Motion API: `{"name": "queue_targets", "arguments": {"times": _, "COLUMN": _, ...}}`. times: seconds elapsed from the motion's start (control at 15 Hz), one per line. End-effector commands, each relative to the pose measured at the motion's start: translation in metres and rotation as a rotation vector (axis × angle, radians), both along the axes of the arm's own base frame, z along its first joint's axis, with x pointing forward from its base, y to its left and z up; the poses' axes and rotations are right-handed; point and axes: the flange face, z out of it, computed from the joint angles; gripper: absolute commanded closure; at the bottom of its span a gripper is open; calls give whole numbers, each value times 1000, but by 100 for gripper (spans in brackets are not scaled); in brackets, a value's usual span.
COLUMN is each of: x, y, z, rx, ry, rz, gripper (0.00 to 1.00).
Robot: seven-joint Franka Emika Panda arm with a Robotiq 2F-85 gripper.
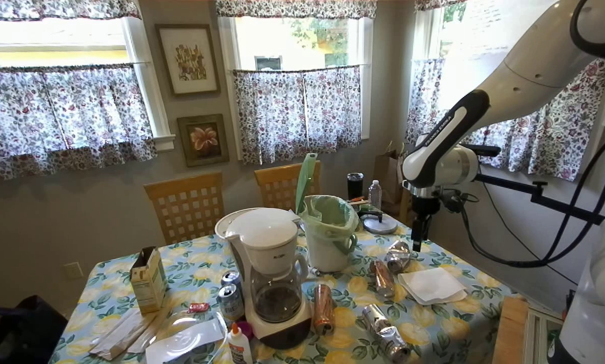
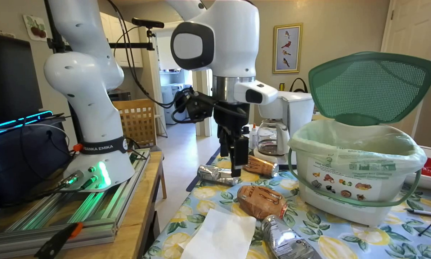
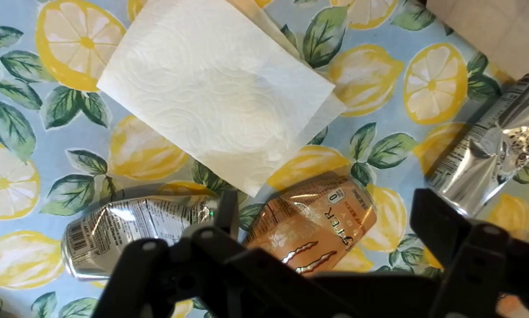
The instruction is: Use the paper towel to pick the right brown can in the bin
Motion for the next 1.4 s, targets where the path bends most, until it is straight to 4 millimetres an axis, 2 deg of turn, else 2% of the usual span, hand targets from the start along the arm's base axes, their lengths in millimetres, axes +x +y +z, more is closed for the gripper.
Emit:
{"name": "queue_targets", "arguments": {"times": 0.0, "x": -1, "y": -3, "z": -1, "rx": -5, "ry": 9, "rz": 17, "gripper": 0}}
{"name": "queue_targets", "arguments": {"times": 0.33, "x": 9, "y": -1, "z": -39, "rx": 15, "ry": 43, "rz": 17, "gripper": 0}}
{"name": "queue_targets", "arguments": {"times": 0.8, "x": 28, "y": -2, "z": -83, "rx": -8, "ry": 18, "rz": -107, "gripper": 0}}
{"name": "queue_targets", "arguments": {"times": 1.33, "x": 39, "y": -15, "z": -122, "rx": -75, "ry": 26, "rz": -175, "gripper": 0}}
